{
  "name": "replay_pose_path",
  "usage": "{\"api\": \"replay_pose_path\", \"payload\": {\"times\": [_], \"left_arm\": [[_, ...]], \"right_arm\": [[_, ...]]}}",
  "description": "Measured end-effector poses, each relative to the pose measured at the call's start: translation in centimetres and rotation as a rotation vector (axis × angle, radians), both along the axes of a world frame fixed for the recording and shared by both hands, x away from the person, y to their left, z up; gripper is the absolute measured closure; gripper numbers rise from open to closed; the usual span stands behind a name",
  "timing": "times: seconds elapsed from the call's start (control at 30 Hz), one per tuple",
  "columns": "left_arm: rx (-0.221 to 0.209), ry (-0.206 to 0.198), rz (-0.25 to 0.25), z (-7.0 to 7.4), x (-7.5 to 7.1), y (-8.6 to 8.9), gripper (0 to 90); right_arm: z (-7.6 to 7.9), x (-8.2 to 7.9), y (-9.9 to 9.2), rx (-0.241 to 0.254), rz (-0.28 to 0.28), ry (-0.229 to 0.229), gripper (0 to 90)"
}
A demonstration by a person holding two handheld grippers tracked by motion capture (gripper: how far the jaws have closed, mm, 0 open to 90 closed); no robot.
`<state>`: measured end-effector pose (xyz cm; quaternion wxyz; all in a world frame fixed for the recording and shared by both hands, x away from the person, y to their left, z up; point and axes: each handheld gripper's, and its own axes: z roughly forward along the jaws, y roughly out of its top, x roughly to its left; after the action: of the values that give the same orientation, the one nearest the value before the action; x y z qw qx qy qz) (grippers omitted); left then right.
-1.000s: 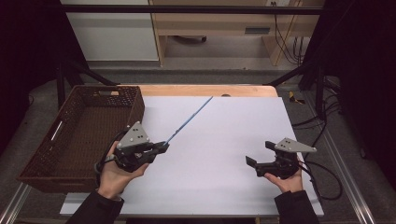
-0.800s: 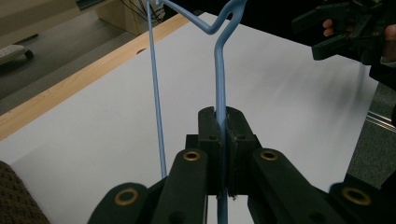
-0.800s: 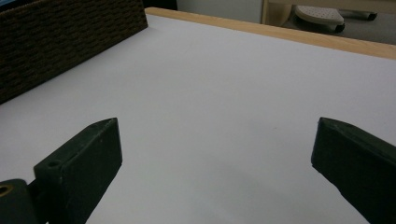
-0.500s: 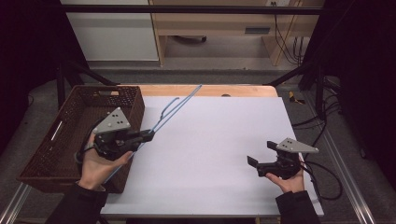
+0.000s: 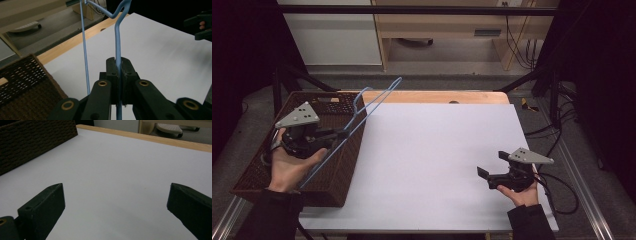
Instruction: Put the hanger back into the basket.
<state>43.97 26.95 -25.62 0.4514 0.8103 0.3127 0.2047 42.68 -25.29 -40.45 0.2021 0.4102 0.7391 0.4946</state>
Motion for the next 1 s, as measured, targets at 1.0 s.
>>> {"api": "replay_pose_path", "payload": {"times": [1.0], "left_arm": [[0.051, 0.017, 0.055, -0.8, 2.9, 6.3, 86.8]], "right_arm": [[0.2, 0.0, -0.2, 0.007, -0.004, -0.006, 1.9]]}}
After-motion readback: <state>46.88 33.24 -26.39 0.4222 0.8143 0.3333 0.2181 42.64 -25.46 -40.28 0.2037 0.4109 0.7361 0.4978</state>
